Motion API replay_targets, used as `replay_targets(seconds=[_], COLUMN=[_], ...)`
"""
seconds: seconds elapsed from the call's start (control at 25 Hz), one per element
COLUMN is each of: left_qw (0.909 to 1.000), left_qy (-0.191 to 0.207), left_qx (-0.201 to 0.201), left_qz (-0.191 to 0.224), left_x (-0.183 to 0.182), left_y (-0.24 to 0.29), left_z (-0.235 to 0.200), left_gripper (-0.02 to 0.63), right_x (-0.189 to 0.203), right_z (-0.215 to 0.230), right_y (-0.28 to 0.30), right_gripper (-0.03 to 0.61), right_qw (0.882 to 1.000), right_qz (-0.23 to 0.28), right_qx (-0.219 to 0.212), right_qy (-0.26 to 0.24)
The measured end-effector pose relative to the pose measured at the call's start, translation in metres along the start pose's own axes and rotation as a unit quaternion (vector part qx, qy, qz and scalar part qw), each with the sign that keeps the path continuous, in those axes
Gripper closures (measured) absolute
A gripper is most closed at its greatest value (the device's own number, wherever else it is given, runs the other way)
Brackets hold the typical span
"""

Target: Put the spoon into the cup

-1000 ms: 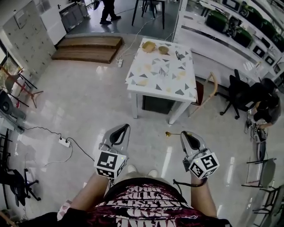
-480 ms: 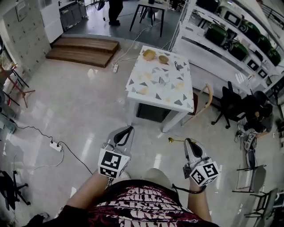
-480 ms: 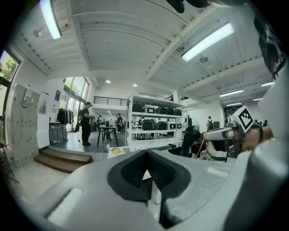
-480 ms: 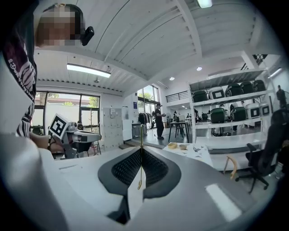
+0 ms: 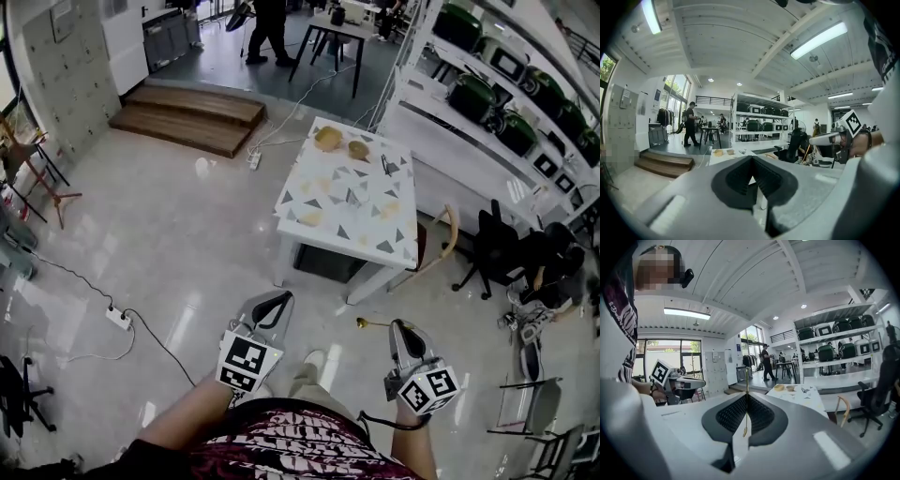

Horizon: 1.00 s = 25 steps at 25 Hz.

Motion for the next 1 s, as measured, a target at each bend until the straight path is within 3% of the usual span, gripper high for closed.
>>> replay_targets(seconds=[0.44, 1.0], left_qw=[0.9998, 0.9990], left_qy=[0.014, 0.019], left_qx=[0.003, 0.021], left_qz=[-0.016, -0.033], left_x=[-0.022, -0.037], left_y=[0.057, 0.145], left_z=[-0.006, 0.005], left_gripper=[0.614, 0.614], right_x=[-0.023, -0.023], right_z=[0.043, 0.119], right_y=[0.060, 0.092], right_gripper=[0.546, 0.546], right_qw=[0.999, 0.999], right_qz=[-0.003, -0.015], right_qx=[-0.039, -0.041], right_qy=[-0.002, 0.026])
Point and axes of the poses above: the fingertips, and each gripper's own axes: y forward along the fingers, z to its right, x out of its underside, the point moved 9 cm from there along -y, backward along the fingers, and after that the axes turned 5 degrees about -z, right-handed, at the moved point
